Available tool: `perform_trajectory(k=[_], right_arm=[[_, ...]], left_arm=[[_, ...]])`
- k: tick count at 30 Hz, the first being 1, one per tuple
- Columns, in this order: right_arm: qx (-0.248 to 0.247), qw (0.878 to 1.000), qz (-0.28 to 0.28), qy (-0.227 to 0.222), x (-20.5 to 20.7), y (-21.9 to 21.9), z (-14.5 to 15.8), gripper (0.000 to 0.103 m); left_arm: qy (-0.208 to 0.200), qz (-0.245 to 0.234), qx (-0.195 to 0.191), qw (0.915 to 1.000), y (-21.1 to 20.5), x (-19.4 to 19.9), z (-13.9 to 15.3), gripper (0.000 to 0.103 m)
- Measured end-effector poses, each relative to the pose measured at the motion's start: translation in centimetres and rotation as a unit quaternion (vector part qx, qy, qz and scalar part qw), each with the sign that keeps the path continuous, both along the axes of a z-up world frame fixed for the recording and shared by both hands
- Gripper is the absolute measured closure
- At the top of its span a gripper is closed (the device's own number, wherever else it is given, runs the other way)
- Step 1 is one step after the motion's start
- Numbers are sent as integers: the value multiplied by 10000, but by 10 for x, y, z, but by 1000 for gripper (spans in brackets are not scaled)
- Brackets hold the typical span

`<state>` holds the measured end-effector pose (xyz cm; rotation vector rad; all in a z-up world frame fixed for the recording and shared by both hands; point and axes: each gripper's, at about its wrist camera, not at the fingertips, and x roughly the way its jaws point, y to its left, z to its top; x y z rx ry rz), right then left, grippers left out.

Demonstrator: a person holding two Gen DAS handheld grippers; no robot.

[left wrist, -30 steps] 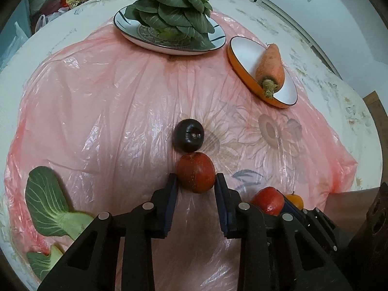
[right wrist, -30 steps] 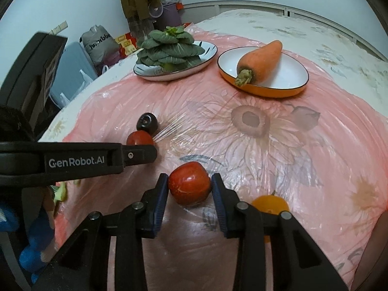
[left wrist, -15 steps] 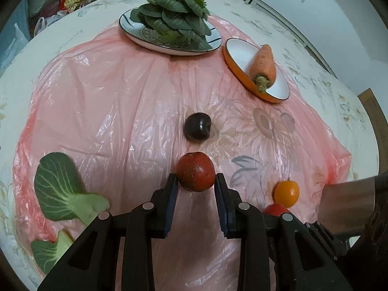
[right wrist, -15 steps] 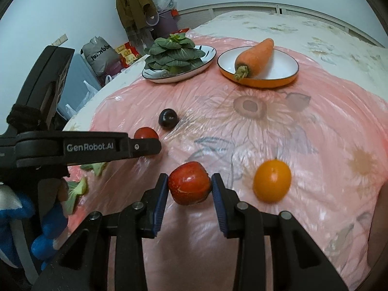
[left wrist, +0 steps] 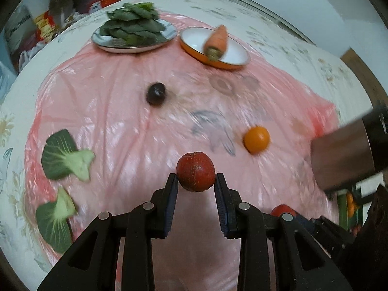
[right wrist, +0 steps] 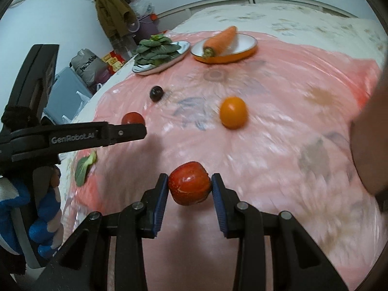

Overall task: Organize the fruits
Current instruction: 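Carry both red apples to the green tray and open both grippers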

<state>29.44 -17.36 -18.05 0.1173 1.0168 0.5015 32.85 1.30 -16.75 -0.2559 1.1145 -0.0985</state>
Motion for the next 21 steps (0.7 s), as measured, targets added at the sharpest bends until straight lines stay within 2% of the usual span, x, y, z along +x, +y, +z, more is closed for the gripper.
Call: perform_trajectory(k=[10,21], right_arm=[[-49,9974,-693,205,-49,-78,7,41],[-211,9862,-1633,159,-92,-182,28,41]], left_arm=[[-3,-951,338,9949,-77,-44,8,77],[-28,-1890,208,9818,-176,-66,20,77]])
